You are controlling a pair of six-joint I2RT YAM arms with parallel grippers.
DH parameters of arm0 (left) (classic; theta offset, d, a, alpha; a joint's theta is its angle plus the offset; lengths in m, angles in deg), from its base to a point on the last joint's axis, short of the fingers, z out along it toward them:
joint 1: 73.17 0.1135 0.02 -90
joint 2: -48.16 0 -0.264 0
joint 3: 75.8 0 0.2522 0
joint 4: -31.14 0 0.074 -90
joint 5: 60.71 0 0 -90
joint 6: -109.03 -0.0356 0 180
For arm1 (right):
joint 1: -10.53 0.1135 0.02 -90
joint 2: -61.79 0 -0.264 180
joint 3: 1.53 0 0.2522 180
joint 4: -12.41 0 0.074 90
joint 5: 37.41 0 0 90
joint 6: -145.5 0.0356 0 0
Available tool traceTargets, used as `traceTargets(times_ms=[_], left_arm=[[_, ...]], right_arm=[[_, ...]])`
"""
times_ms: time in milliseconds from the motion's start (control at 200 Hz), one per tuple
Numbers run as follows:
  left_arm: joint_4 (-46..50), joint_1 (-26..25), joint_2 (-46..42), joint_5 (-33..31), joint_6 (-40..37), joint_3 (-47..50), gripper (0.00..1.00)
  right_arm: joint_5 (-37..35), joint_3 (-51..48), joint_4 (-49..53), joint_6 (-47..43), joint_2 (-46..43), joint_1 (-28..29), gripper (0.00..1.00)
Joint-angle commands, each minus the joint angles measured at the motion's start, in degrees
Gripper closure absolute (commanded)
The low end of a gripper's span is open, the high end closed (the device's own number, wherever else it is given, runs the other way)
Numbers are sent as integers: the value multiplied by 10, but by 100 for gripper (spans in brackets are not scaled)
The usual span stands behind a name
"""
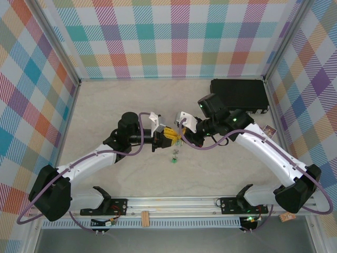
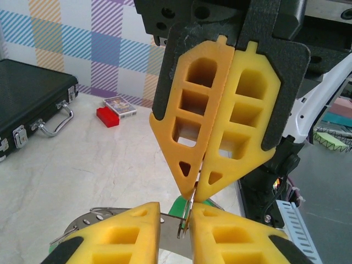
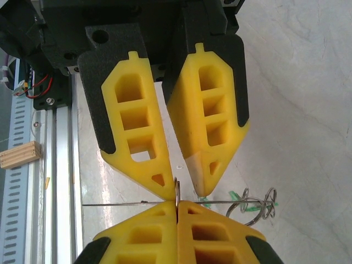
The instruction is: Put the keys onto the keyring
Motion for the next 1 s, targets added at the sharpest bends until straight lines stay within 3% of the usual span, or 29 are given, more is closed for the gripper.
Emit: traceTargets(times_ms=[0,265,365,475,660,715,995], left_arm=[[-37,-4,-10,22,8,-6,81],[-39,-5,-6,32,11,-7,90],[-38,-5,-4,35,11,-8,100],[-39,-5,-3,38,10,-8,100],[-57,-5,-8,25,14,0,100],[-73,-5,-10,21,21,5,100],[-165,-5,-16,0,71,28,100]], right_arm=[[29,8,-3,-5,7,8,100],[27,11,-4,-5,9,10,99],[27,10,-5,-5,6,10,99],[24,7,-8,-4,2,10,98],[6,-7,-24,2,-15,10,82],[-8,-15,-35,10,-27,10,70],[-86,-107,-147,70,-122,10,61]])
